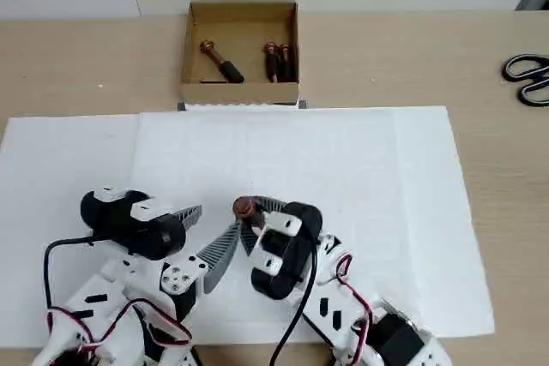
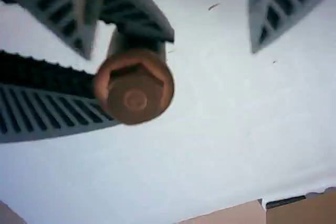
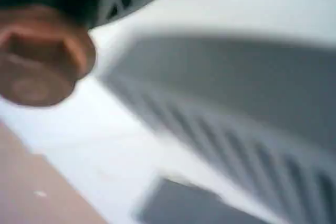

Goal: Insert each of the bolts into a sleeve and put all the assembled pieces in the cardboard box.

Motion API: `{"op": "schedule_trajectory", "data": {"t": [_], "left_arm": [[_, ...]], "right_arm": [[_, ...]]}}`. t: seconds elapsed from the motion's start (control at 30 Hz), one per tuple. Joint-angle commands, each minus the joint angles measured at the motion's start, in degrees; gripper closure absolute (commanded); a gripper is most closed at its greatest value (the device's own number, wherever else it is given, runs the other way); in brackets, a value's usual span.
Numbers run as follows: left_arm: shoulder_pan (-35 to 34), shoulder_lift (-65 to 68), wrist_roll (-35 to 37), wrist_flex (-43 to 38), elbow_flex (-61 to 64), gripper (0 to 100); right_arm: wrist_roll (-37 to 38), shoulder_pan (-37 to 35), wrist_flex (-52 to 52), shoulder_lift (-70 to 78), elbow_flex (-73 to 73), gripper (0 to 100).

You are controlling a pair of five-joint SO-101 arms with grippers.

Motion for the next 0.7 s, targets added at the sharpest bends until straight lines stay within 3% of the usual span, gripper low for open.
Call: {"op": "schedule_trajectory", "data": {"t": [0.0, 0.03, 0.1, 0.3, 0.47, 0.67], "left_arm": [[-0.1, 0.6, -0.4, -3.0, -3.7, 96], [-0.2, 0.6, -0.4, -4.2, -4.4, 100], [-1.1, 0.6, -0.4, -6.2, -4.8, 99], [-13.2, 0.7, -4.2, -12.2, -3.6, 99], [-22.9, 0.4, -8.6, -16.4, 4.3, 99], [-31.6, 0.2, -7.9, -25.8, 19.9, 99]], "right_arm": [[0.1, 2.9, -1.4, -0.6, -0.7, 99.6], [0.1, 3.6, -1.4, -0.6, -0.7, 99.6], [0.0, 5.3, -1.4, -0.6, -0.6, 99.6], [-0.1, 9.5, -1.4, -0.6, -0.6, 99.6], [-6.2, 12.3, -1.4, -0.3, -0.6, 99.6], [-10.0, 20.1, -1.4, -0.5, -0.6, 99.6]]}}
